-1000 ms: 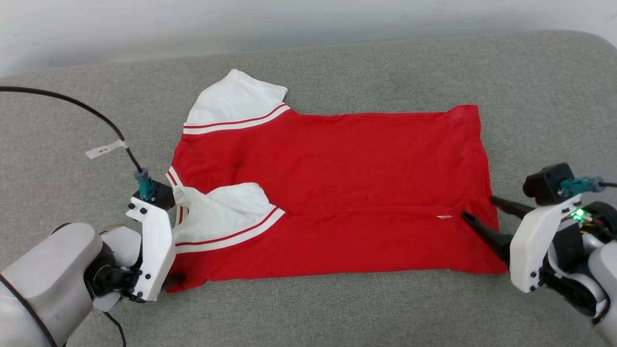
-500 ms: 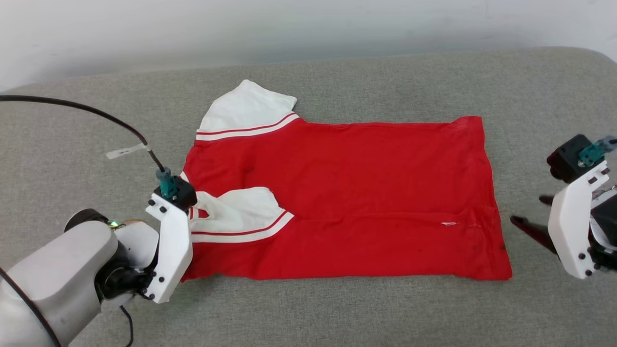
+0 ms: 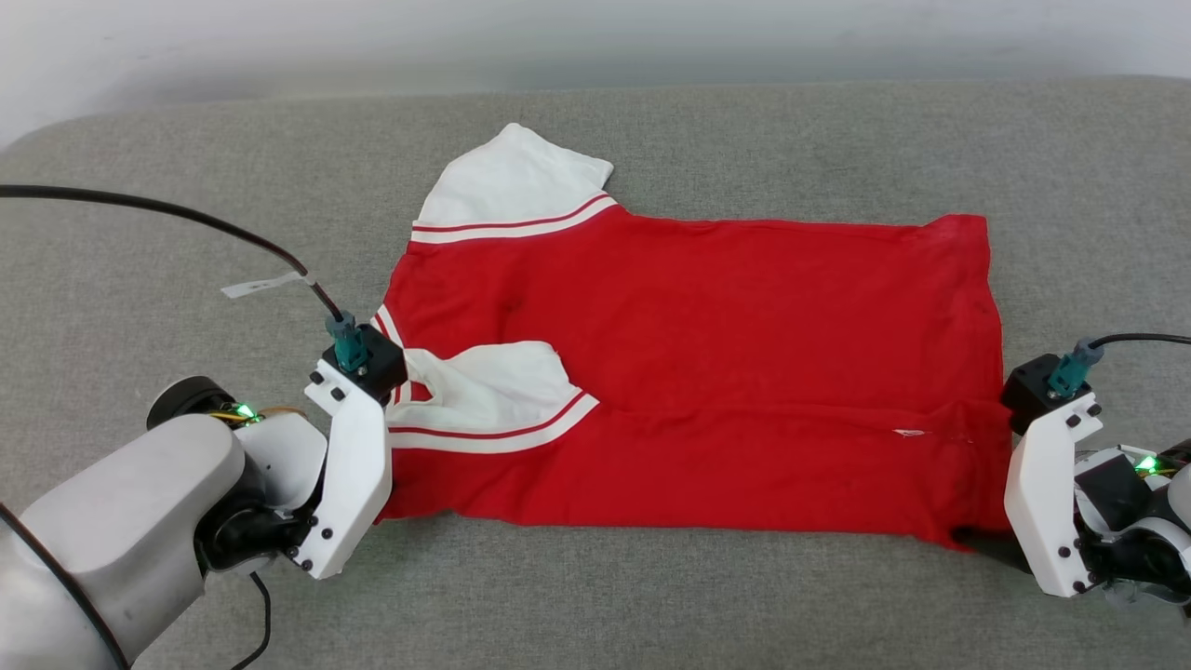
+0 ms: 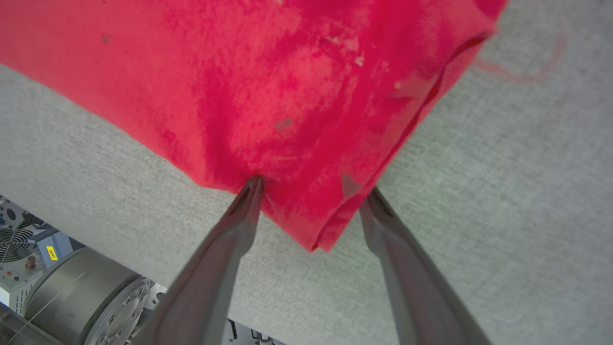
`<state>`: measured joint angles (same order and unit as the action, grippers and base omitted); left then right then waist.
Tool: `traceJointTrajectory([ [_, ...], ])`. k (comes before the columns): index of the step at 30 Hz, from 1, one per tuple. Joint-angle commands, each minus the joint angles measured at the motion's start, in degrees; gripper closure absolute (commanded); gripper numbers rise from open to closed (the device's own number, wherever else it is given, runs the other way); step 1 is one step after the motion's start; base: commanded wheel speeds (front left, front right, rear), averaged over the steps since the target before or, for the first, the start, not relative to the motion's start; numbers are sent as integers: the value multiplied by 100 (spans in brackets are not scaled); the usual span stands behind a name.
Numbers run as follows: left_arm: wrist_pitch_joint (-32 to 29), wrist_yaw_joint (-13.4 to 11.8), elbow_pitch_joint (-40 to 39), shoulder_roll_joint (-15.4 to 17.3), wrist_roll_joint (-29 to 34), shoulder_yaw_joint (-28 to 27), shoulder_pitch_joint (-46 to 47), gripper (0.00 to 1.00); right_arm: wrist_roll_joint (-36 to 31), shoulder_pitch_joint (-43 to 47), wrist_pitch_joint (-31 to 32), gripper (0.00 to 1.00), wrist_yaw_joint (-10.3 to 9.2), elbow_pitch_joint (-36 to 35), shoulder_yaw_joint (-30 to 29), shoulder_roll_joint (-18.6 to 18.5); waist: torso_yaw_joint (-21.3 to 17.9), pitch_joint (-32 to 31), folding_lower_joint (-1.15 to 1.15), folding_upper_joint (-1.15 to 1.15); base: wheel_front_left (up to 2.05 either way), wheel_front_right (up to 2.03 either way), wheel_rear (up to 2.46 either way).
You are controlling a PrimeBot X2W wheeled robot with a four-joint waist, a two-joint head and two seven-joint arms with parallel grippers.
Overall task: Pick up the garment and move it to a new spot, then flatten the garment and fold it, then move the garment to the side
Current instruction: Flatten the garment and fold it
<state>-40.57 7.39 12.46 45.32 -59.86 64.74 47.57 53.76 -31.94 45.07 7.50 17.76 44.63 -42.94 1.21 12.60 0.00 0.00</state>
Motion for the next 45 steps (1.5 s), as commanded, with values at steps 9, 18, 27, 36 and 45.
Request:
traceJointTrajectory([
  [9,143,3,104,49,-85,85,5,100,45,215,-399,89,-1,531,463,533,-6,65,0,0,0,0,0],
  [18,336,3,200,242,-310,84,-271,100,295,42,-947,100,-3,246,343,-17,-128,-255,0,0,0,0,0],
  [27,423,-78,-272,672,-528,197,-819,100,599,563,-1132,100,-3,-426,252,-668,-197,-561,0,0,0,0,0],
  [36,578,-300,-481,668,-692,299,-1289,100,590,1013,-1000,100,-3,-472,266,-630,-222,-491,0,0,0,0,0],
  [45,690,-323,-242,547,-633,282,-1254,0,467,1061,-1266,0,-3,-189,84,-344,-162,-509,0,0,0,0,0],
])
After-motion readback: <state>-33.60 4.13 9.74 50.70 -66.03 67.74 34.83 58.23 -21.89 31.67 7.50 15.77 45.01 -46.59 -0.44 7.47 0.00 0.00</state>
